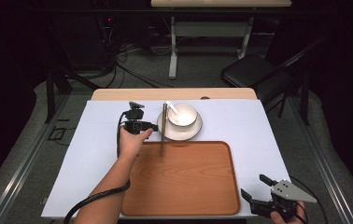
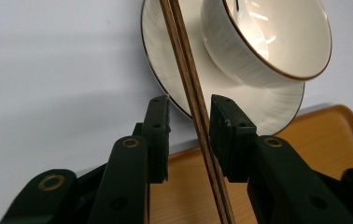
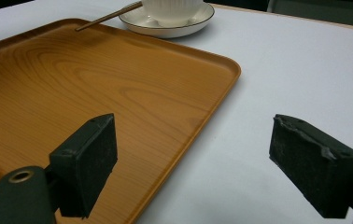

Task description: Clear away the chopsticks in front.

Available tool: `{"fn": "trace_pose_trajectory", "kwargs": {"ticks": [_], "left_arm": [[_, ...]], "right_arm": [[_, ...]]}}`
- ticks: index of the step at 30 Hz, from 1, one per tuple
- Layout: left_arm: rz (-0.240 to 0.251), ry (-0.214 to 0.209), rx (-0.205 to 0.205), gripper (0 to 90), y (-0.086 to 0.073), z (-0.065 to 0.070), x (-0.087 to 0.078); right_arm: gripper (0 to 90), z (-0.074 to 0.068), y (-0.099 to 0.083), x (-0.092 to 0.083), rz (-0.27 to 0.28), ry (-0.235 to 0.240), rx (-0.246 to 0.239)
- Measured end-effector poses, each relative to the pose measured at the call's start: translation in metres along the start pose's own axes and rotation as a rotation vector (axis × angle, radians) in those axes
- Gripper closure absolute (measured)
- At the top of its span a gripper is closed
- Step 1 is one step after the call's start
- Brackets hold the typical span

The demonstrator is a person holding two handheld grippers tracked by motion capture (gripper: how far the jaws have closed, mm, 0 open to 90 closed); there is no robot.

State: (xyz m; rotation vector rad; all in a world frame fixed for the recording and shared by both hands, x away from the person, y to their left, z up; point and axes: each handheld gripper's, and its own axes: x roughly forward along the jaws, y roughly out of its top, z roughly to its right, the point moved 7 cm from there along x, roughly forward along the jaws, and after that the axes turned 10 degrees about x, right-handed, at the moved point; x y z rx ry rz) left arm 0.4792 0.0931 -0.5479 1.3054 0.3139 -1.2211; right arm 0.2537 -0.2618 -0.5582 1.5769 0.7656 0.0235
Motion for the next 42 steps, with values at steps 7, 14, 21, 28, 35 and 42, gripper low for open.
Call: {"fn": "trace_pose_trajectory", "kwargs": {"ticks": [7, 14, 21, 28, 35, 42], "left_arm": [[-0.04, -0.016, 0.006, 71.7, -0.007, 0.006, 0.008], [-0.058, -0.017, 0.004, 72.5, -0.011, 0.008, 0.013], [-0.064, -0.018, 0.0, 74.0, -0.013, 0.009, 0.018], [-0.081, -0.015, -0.01, 75.6, -0.014, 0.008, 0.021], [-0.088, -0.011, -0.02, 77.7, -0.014, 0.01, 0.023], [-0.115, -0.005, -0.042, 79.1, -0.015, 0.009, 0.024]], "right_arm": [[14.8, 0.0, 0.0, 0.0, 0.0, -0.001, 0.003], [14.8, 0.0, 0.0, 0.0, 0.0, -0.001, 0.007], [14.8, 0.001, 0.0, 0.0, 0.002, -0.002, 0.008], [14.8, 0.001, 0.0, 0.0, 0.004, -0.002, 0.008], [14.8, 0.002, 0.001, -0.001, 0.007, -0.003, 0.008], [14.8, 0.002, 0.001, -0.001, 0.009, -0.004, 0.01]]}}
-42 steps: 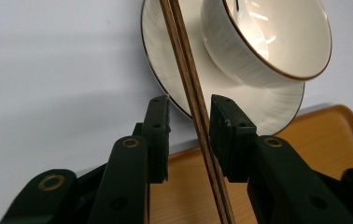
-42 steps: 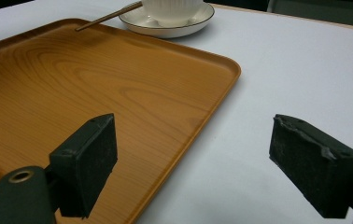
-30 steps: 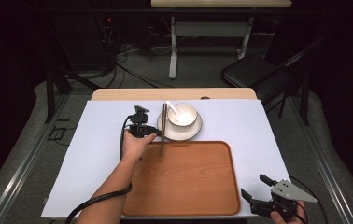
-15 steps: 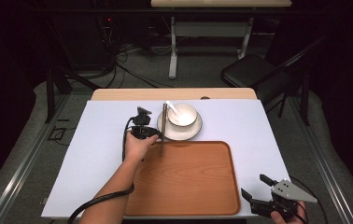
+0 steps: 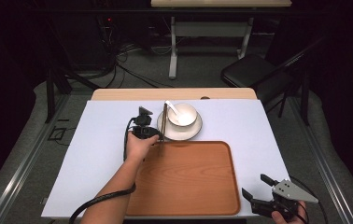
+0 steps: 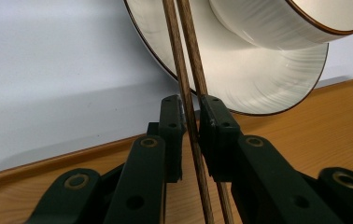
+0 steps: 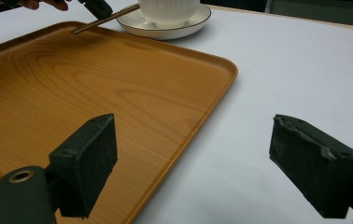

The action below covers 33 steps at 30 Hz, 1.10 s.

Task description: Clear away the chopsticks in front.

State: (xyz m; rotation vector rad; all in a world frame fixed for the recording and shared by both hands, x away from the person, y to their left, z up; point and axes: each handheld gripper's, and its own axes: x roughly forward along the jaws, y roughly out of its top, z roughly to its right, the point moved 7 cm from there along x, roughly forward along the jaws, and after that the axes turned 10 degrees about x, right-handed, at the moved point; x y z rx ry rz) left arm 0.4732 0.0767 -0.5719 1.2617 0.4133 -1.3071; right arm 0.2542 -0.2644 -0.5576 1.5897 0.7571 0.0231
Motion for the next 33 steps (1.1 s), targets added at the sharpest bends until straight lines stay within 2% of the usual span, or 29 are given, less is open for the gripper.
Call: {"fn": "trace_pose_trajectory", "kwargs": {"ticks": [2, 5, 9, 12, 15, 18, 23, 26, 33], "left_arm": [[-0.008, 0.002, -0.001, 79.6, 0.0, 0.0, 0.0], [-0.029, 0.009, -0.03, 80.4, -0.001, -0.002, 0.001], [-0.054, 0.015, -0.042, 81.9, 0.0, -0.004, 0.001], [-0.063, 0.005, -0.072, 83.4, 0.0, -0.005, 0.002], [-0.063, 0.005, -0.081, 85.3, 0.0, -0.005, 0.002], [-0.041, 0.002, -0.105, 85.5, 0.001, -0.006, -0.001], [-0.014, 0.01, -0.112, 85.6, 0.001, -0.011, -0.007], [0.017, 0.006, -0.13, 85.6, 0.0, -0.013, -0.014], [0.067, -0.048, -0.163, 85.7, -0.017, -0.017, -0.031]], "right_arm": [[14.8, 0.0, 0.0, 0.0, 0.002, 0.0, -0.001], [14.8, 0.0, 0.0, 0.0, 0.001, 0.0, 0.0], [14.8, 0.0, 0.0, 0.0, 0.002, 0.0, 0.001], [14.8, 0.0, 0.0, 0.0, 0.002, -0.001, 0.002], [14.8, 0.0, 0.0, 0.0, 0.003, 0.0, 0.006], [14.8, 0.0, 0.0, 0.0, 0.003, 0.0, 0.006], [14.8, 0.0, 0.0, 0.0, 0.003, 0.0, 0.007], [14.8, 0.0, 0.0, 0.0, 0.001, 0.0, 0.008], [14.8, 0.001, 0.0, 0.0, 0.001, 0.0, 0.01]]}}
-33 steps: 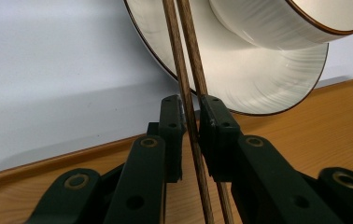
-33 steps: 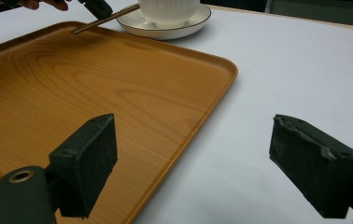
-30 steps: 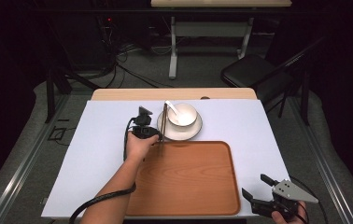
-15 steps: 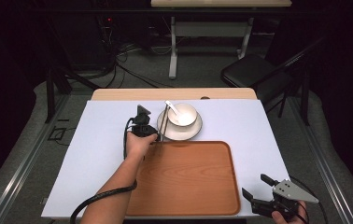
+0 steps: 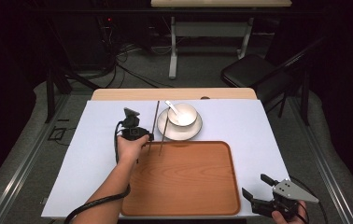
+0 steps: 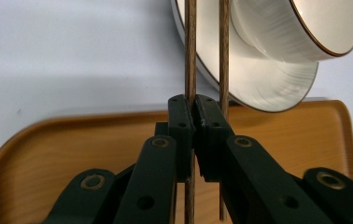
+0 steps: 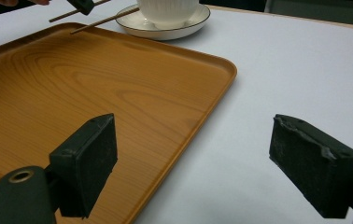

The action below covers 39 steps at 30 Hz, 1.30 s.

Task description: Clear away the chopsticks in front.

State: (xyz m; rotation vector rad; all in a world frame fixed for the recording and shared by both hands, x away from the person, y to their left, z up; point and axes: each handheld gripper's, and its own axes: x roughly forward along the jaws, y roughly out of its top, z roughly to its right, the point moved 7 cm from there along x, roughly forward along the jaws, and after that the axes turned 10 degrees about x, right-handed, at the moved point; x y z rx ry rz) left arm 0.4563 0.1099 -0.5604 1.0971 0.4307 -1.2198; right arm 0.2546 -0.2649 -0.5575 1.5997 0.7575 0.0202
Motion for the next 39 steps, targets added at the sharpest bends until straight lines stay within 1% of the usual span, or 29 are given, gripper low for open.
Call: {"fn": "trace_pose_trajectory", "kwargs": {"ticks": [2, 4, 6, 10, 12, 14, 18, 19, 22, 25, 30, 31, 32, 33, 34, 39], "left_arm": [[0.026, -0.017, -0.013, 85.7, -0.007, -0.002, -0.008], [0.042, -0.038, -0.023, 85.6, -0.015, -0.003, -0.014], [0.046, -0.048, -0.022, 85.6, -0.025, -0.005, -0.02], [0.056, -0.069, -0.039, 85.7, -0.044, -0.009, -0.032], [0.064, -0.073, -0.053, 85.6, -0.056, -0.01, -0.038], [0.047, -0.072, -0.047, 85.6, -0.069, -0.012, -0.042], [0.046, -0.08, -0.064, 85.6, -0.088, -0.013, -0.051], [0.046, -0.071, -0.063, 85.6, -0.094, -0.013, -0.054], [0.019, -0.052, -0.043, 85.6, -0.109, -0.012, -0.058], [0.0, -0.053, -0.038, 85.6, -0.121, -0.01, -0.061], [-0.027, -0.041, -0.02, 85.7, -0.135, -0.006, -0.065], [-0.028, -0.041, -0.025, 85.6, -0.137, -0.006, -0.065], [-0.041, -0.045, -0.019, 85.6, -0.14, -0.006, -0.065], [-0.037, -0.043, -0.025, 85.6, -0.141, -0.005, -0.065], [-0.044, -0.042, -0.021, 85.6, -0.143, -0.005, -0.066], [-0.062, -0.044, -0.032, 85.6, -0.151, -0.006, -0.064]], "right_arm": [[14.8, 0.0, 0.0, 0.0, 0.0, 0.0, 0.0], [14.8, 0.0, 0.0, 0.0, 0.001, -0.001, -0.002], [14.8, 0.0, 0.0, 0.0, 0.0, -0.001, -0.002], [14.8, -0.001, 0.0, 0.0, -0.001, -0.002, -0.002], [14.8, -0.001, 0.0, 0.0, -0.001, -0.002, -0.005], [14.8, -0.001, 0.0, 0.0, 0.0, -0.002, -0.005], [14.8, -0.001, 0.0, 0.0, -0.001, -0.003, -0.004], [14.8, -0.001, 0.0, 0.0, -0.001, -0.003, -0.004], [14.8, -0.001, 0.0, 0.0, 0.001, -0.003, -0.005], [14.8, -0.001, 0.001, 0.0, 0.003, -0.003, -0.007], [14.8, -0.001, 0.001, 0.0, 0.003, -0.003, -0.006], [14.8, -0.001, 0.001, 0.0, 0.004, -0.003, -0.006], [14.8, -0.001, 0.001, 0.0, 0.005, -0.004, -0.006], [14.8, -0.001, 0.001, 0.0, 0.006, -0.003, -0.005], [14.8, -0.001, 0.001, 0.0, 0.006, -0.004, -0.005], [14.8, -0.001, 0.001, 0.0, 0.005, -0.004, -0.005]]}}
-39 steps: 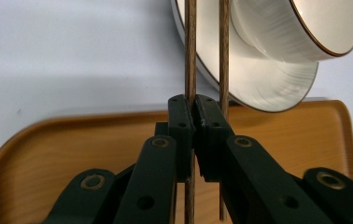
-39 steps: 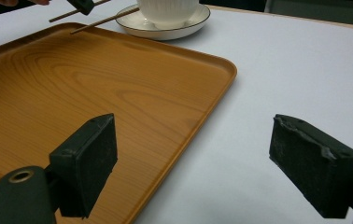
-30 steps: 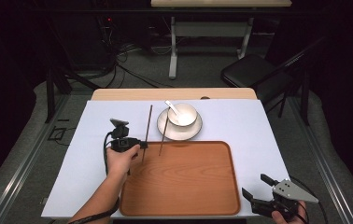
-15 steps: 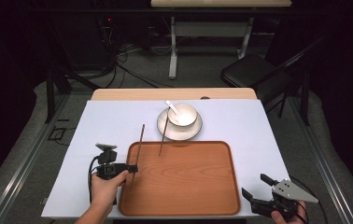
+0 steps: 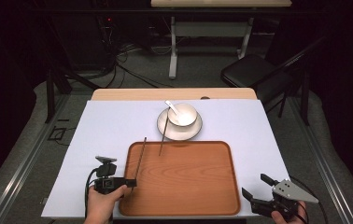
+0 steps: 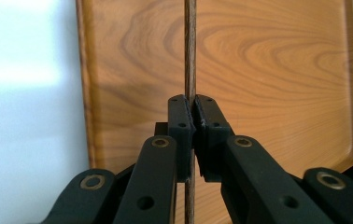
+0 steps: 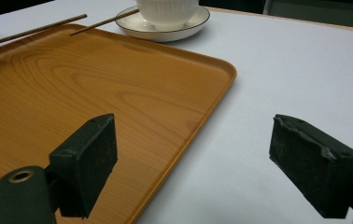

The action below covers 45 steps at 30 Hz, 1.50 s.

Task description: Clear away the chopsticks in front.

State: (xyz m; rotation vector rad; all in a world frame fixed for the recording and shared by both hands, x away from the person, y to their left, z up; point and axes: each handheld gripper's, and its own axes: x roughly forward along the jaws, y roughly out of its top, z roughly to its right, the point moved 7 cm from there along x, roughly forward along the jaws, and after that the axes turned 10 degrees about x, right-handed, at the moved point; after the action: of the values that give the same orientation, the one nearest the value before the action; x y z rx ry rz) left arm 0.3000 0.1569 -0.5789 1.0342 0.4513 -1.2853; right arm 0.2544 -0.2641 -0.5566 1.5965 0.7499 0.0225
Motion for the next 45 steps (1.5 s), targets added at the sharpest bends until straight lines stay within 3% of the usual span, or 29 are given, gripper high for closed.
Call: {"fn": "trace_pose_trajectory", "kwargs": {"ticks": [12, 20, 29, 45], "left_arm": [[-0.042, 0.001, 0.017, 85.6, -0.012, 0.001, 0.009], [-0.052, 0.035, 0.051, 85.5, -0.01, 0.005, 0.012], [-0.069, 0.047, 0.069, 85.3, -0.01, 0.007, 0.018], [-0.067, 0.044, 0.056, 83.2, -0.011, 0.004, 0.019]], "right_arm": [[14.8, 0.0, 0.0, 0.0, -0.001, 0.0, 0.007], [14.8, 0.001, 0.0, 0.0, -0.001, 0.002, 0.008], [14.8, 0.001, 0.0, 0.0, -0.001, 0.003, 0.01], [14.8, 0.001, 0.0, 0.0, 0.0, 0.002, 0.013]]}}
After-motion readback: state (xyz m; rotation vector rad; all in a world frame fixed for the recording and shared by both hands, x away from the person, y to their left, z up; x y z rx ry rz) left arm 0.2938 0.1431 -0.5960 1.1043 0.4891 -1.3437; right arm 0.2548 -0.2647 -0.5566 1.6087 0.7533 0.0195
